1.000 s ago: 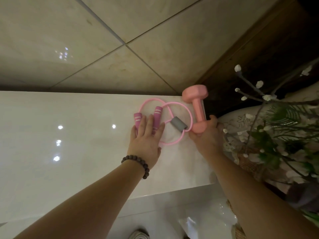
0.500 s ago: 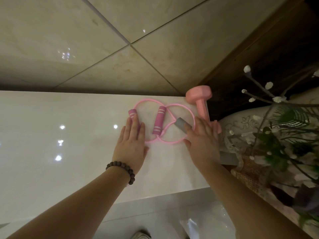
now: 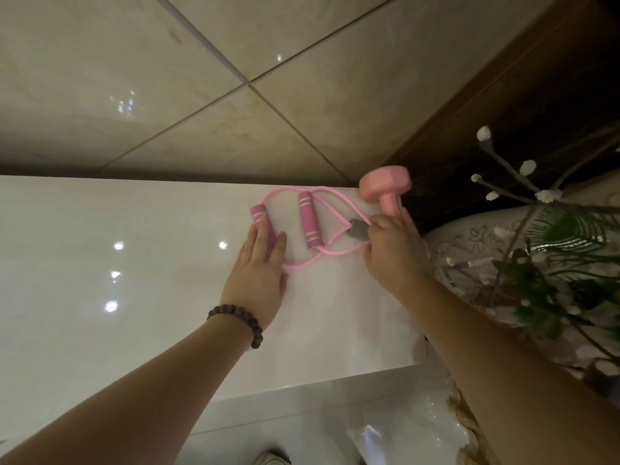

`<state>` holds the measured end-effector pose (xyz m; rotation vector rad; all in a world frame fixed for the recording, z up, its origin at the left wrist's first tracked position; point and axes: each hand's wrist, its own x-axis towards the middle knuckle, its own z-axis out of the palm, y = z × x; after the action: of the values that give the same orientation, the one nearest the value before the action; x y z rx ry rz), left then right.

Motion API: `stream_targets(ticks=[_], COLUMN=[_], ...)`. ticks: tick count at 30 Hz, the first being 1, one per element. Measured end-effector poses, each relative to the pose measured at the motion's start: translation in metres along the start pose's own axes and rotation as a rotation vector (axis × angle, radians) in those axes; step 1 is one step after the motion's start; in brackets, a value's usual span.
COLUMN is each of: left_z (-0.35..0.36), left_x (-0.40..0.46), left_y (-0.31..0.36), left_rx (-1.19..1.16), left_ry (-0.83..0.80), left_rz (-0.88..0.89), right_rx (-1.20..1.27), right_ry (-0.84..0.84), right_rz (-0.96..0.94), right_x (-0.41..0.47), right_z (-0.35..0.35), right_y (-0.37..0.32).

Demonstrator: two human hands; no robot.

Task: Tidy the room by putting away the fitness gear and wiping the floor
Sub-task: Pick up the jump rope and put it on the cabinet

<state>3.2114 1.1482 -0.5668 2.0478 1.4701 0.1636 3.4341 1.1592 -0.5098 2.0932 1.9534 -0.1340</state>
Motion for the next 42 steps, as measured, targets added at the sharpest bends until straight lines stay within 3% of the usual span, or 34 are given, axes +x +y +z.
stream_targets(ticks=[4,9,21,27,34,42], left_z=[0.001,-0.003,-0.002,-0.002,-0.010,-0.042], left_x=[0.005,0.021,-0.004,-0.002,0.001,-0.021], left_y=[0.000,0.011,0.005,0.008,0.017,0.026], left_rx=[-0.024,-0.040,-0.061,-0.003,0.021,0.117], left_ry=[-0.040,-0.075,-0.045,-0.081,-0.162,-0.210], left_rz=[0.061,0.139,0.107,0.110,0.107,0.049], right_rx=[0.084,0.420,0.644,0.663,0.647,0.445], right_ry=[0.095,0.075,0.314,0.138,0.045,-0.037], right_rz=[-0.027,0.290,0.424,0.475,0.507,0.480], right_x=[-0.007,-0.024,-0.060,-0.059,-0.057,-0.075], right_z=[0.000,0.017,0.013,-0.008,-0.009,-0.008], right_y=[0.009,0.030,-0.001,-0.006,-0.005,-0.003])
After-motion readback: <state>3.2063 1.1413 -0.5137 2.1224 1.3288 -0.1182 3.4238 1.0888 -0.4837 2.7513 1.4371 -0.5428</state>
